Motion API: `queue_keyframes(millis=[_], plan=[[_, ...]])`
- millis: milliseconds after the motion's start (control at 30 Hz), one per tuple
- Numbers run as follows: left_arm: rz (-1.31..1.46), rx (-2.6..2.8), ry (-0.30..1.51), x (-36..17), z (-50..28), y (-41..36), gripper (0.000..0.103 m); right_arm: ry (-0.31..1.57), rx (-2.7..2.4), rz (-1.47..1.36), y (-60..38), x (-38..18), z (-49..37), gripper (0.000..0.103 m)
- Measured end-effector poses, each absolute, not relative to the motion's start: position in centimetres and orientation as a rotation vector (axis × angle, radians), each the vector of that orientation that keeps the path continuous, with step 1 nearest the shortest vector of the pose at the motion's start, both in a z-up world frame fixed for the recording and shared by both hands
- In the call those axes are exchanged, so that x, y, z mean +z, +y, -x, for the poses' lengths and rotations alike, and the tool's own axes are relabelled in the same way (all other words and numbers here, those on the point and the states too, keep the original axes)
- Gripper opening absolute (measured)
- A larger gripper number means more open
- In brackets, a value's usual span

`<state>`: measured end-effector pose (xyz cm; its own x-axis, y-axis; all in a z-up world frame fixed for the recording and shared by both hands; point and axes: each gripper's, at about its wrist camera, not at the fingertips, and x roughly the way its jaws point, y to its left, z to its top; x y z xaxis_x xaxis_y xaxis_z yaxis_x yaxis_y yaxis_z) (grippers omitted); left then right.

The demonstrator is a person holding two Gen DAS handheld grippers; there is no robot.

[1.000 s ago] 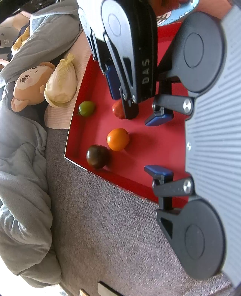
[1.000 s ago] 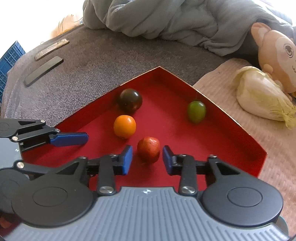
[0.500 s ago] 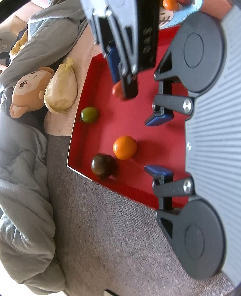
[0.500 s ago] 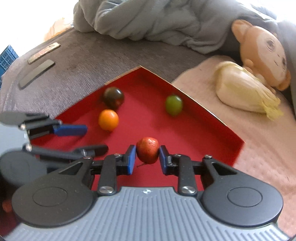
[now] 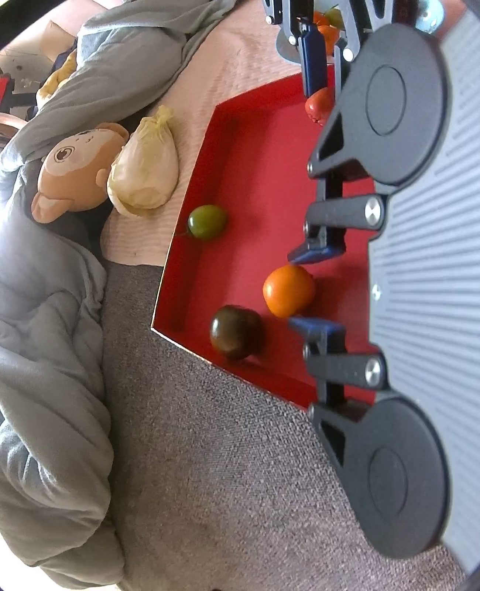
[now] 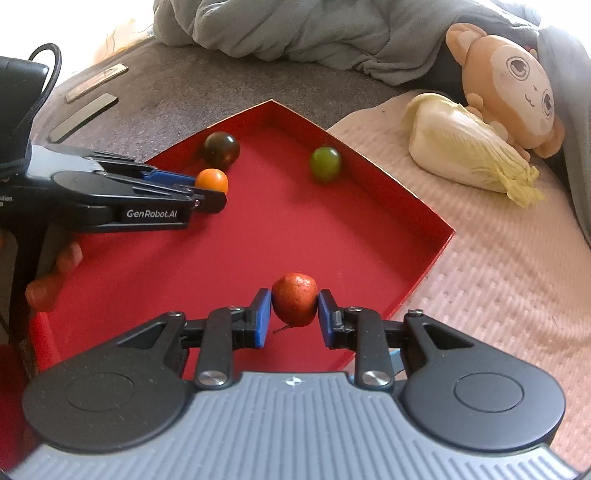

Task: Organize fruits
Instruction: 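Grasp the small red tomato with the right gripper while the left gripper reaches the orange tomato, then grasp the orange tomato with the left gripper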

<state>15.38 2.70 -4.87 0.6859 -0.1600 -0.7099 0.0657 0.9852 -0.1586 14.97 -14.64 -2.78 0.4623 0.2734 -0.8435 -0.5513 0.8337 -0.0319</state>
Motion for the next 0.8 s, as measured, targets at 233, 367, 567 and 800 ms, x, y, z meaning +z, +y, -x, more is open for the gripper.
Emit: queue_keyframes(millis=[233,367,567,800], plan=[[0.108,-0.112,0.794,-4.8,-14.3,2.6,0.033,0.949,0.535,0.318,-14.4,-2.0,-14.5,0.032],[0.1,-0.101,0.78,-4.5,-13.4,2.3,0.033,0.949,0.549,0.331,-14.3,-1.8,-14.0,0.032],[0.095,-0.07,0.78,-4.1,-12.0,2.4,0.033,0.945,0.557,0.339,-14.3,-1.4,-13.4,0.032],[0.049,-0.064,0.792,-4.0,-10.2,1.6,0.033,0.942,0.592,0.357,-14.2,-0.8,-12.2,0.032]])
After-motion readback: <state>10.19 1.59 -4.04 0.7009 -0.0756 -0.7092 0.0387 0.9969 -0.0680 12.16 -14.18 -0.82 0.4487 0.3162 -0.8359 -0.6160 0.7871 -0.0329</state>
